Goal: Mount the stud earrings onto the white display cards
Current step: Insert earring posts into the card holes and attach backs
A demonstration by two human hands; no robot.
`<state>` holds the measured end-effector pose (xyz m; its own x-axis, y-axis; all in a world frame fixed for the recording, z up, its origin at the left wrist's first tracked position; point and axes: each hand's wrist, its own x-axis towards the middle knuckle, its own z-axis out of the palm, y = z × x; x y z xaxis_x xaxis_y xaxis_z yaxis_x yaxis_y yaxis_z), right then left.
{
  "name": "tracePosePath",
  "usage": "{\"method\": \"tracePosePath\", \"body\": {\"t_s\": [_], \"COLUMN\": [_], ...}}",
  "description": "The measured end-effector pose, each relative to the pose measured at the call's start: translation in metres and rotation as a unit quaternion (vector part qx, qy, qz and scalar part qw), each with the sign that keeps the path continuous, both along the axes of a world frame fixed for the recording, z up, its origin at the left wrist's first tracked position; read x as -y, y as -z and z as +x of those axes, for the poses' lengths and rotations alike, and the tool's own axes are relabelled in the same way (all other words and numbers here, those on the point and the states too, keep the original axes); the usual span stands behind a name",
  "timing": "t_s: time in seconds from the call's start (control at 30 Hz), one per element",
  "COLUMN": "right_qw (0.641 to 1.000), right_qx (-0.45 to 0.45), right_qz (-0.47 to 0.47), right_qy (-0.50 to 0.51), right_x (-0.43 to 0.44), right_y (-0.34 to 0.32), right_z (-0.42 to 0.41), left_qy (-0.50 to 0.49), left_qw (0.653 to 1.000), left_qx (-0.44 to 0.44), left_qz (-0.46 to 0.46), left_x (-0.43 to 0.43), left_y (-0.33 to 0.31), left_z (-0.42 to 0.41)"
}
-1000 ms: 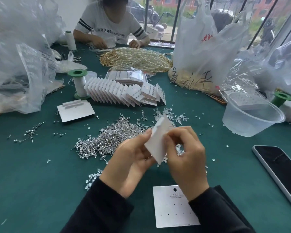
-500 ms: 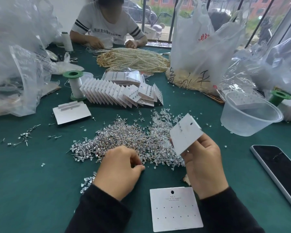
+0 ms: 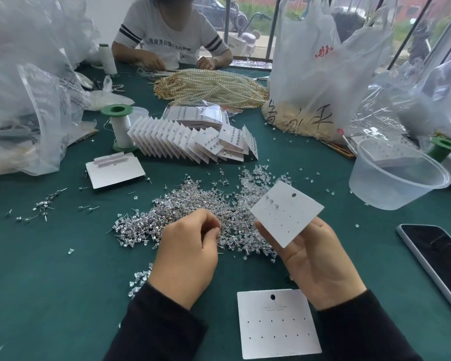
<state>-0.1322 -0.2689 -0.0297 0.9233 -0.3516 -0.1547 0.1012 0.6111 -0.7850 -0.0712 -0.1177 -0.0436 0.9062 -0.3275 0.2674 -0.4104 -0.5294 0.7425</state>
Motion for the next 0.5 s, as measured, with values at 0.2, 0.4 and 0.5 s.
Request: {"method": "tracePosePath", "body": {"t_s": [0.2, 0.4, 0.5], "right_qw": [1.000, 1.000, 0.999], "right_qx": [0.001, -0.007, -0.005], "right_qz": [-0.014, 0.002, -0.005], "right_qy": [-0.019, -0.028, -0.051], "right_x": [-0.0019, -0.0014, -0.0014], "right_y": [-0.0014, -0.0013, -0.0006], "right_z": [-0.0013, -0.0008, -0.0009], "left_qy": [-0.017, 0.039, 0.091], "left_qw": [0.999, 0.997, 0.988], "left_qx": [0.009, -0.027, -0.041], "left_qz": [-0.037, -0.065, -0.116], "left_x": [-0.0005, -0.0001, 0.0022], "left_y": [-0.0015, -0.0032, -0.0080], "left_z": [-0.0003, -0.0006, -0.0030]}}
